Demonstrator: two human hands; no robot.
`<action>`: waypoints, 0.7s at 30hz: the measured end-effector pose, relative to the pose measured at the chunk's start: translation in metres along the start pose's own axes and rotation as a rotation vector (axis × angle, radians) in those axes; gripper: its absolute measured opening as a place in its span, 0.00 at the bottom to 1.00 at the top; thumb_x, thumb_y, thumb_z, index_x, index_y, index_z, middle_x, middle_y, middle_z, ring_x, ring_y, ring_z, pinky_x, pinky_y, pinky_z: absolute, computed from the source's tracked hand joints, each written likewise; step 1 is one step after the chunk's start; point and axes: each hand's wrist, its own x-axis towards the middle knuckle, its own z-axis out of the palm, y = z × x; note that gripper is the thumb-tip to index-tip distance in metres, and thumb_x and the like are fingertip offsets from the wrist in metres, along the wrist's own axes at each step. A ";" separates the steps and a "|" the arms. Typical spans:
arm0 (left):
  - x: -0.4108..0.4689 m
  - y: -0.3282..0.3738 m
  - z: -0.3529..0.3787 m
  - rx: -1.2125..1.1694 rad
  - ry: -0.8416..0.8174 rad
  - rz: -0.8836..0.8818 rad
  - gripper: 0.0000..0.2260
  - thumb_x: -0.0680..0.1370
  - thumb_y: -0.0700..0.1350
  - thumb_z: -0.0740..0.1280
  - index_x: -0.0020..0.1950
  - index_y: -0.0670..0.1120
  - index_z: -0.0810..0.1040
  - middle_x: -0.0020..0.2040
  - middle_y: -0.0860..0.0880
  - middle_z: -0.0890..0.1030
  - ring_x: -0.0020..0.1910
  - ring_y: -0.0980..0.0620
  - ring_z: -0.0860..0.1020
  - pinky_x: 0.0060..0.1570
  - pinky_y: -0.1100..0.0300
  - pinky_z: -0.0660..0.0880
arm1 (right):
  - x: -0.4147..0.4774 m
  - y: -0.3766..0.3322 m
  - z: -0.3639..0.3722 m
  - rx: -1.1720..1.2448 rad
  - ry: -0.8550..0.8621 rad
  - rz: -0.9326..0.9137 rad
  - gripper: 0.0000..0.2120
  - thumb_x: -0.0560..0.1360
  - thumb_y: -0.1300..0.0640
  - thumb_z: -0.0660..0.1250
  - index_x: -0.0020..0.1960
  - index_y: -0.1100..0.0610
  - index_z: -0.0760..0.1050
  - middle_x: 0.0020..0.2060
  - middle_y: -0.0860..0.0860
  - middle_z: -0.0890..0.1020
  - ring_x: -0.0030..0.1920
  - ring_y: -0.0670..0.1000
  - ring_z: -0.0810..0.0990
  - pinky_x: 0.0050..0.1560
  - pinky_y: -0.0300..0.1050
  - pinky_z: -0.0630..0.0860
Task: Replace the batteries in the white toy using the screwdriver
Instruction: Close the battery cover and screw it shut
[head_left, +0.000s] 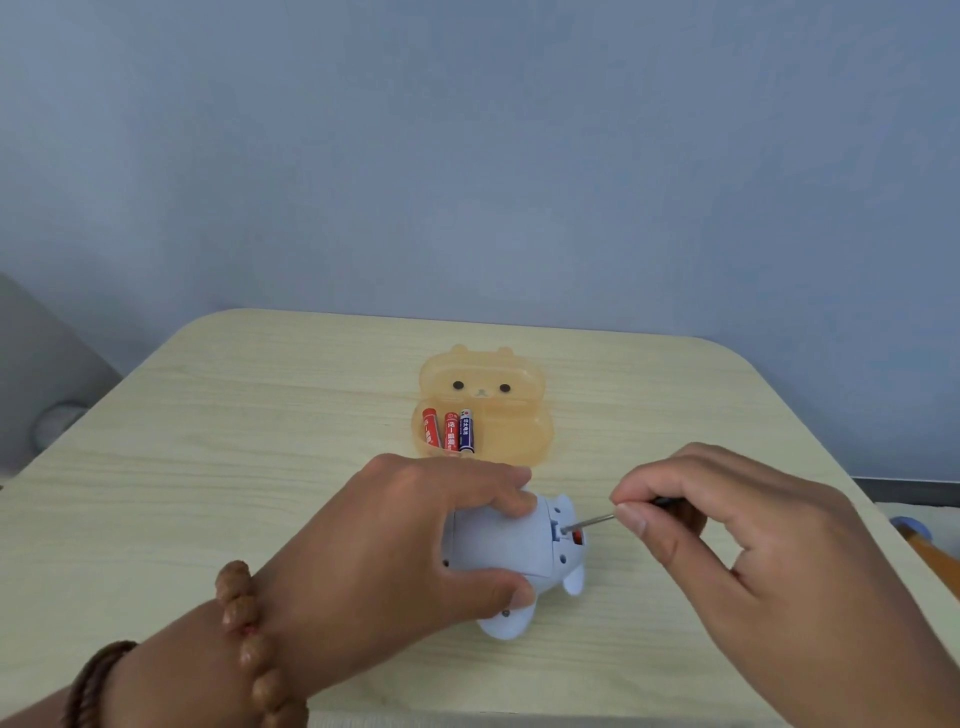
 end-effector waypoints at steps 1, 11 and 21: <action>0.000 0.000 0.000 0.001 0.001 0.003 0.24 0.65 0.60 0.77 0.59 0.63 0.78 0.63 0.79 0.69 0.63 0.76 0.69 0.63 0.65 0.72 | 0.000 0.000 0.000 -0.005 -0.012 0.000 0.05 0.75 0.51 0.66 0.42 0.46 0.79 0.33 0.41 0.78 0.36 0.42 0.77 0.39 0.33 0.71; 0.001 0.002 0.000 0.020 0.007 0.009 0.24 0.64 0.61 0.78 0.58 0.64 0.79 0.62 0.77 0.72 0.61 0.77 0.70 0.61 0.69 0.72 | 0.013 -0.013 -0.008 -0.219 -0.201 -0.045 0.09 0.78 0.47 0.55 0.43 0.45 0.72 0.36 0.39 0.73 0.36 0.42 0.71 0.36 0.43 0.72; 0.003 0.002 0.001 0.040 0.015 0.033 0.26 0.63 0.62 0.77 0.59 0.67 0.77 0.61 0.79 0.71 0.61 0.77 0.71 0.61 0.67 0.73 | 0.039 -0.021 -0.015 -0.267 -0.455 -0.116 0.22 0.81 0.55 0.60 0.66 0.34 0.58 0.57 0.36 0.73 0.46 0.37 0.72 0.48 0.42 0.75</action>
